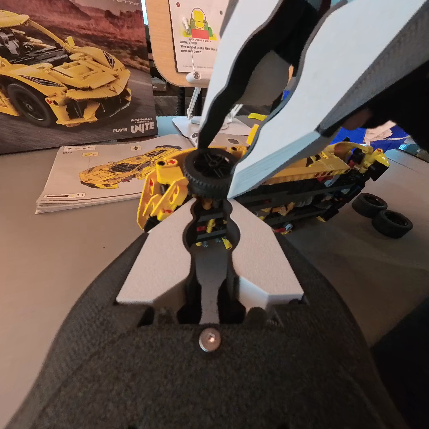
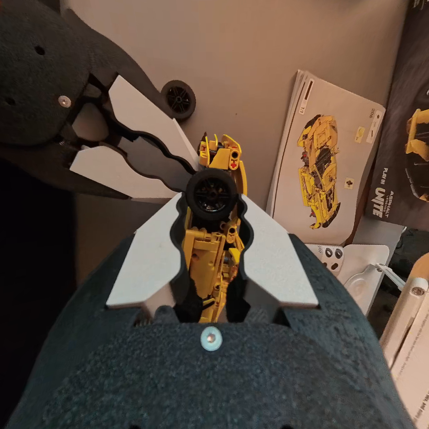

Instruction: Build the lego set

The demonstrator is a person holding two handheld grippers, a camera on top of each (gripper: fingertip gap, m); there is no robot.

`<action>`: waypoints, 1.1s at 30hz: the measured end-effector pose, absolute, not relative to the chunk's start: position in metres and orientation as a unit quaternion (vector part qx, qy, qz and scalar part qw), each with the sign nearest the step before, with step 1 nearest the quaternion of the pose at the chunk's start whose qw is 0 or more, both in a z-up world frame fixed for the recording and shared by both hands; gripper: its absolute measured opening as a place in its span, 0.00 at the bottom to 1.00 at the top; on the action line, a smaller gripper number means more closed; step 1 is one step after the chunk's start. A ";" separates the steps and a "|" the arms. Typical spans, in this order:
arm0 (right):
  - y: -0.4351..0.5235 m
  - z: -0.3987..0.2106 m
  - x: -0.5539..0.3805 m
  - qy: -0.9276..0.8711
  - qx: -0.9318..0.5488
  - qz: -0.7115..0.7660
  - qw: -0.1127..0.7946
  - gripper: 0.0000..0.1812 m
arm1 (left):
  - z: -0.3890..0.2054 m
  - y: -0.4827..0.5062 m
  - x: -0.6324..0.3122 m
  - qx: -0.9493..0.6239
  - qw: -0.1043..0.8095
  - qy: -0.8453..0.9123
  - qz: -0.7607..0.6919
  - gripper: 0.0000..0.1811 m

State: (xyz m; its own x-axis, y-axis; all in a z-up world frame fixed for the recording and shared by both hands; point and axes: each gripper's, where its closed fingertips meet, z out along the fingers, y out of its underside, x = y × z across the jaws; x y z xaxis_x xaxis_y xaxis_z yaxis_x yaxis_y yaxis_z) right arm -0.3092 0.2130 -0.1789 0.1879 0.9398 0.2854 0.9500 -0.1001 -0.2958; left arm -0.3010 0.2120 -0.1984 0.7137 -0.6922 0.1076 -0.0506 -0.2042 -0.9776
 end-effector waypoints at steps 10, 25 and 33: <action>0.210 -0.180 -0.307 -0.644 -0.738 -0.019 0.201 0.24 | -0.197 0.205 -0.305 -0.728 0.577 0.251 -0.273 0.10; 0.217 -0.180 -0.303 -0.646 -0.736 -0.055 0.196 0.24 | -0.194 0.204 -0.300 -0.718 0.588 0.264 -0.264 0.07; 0.213 -0.180 -0.304 -0.672 -0.713 -0.052 0.191 0.24 | -0.177 0.202 -0.325 -0.703 0.550 0.149 -0.425 0.09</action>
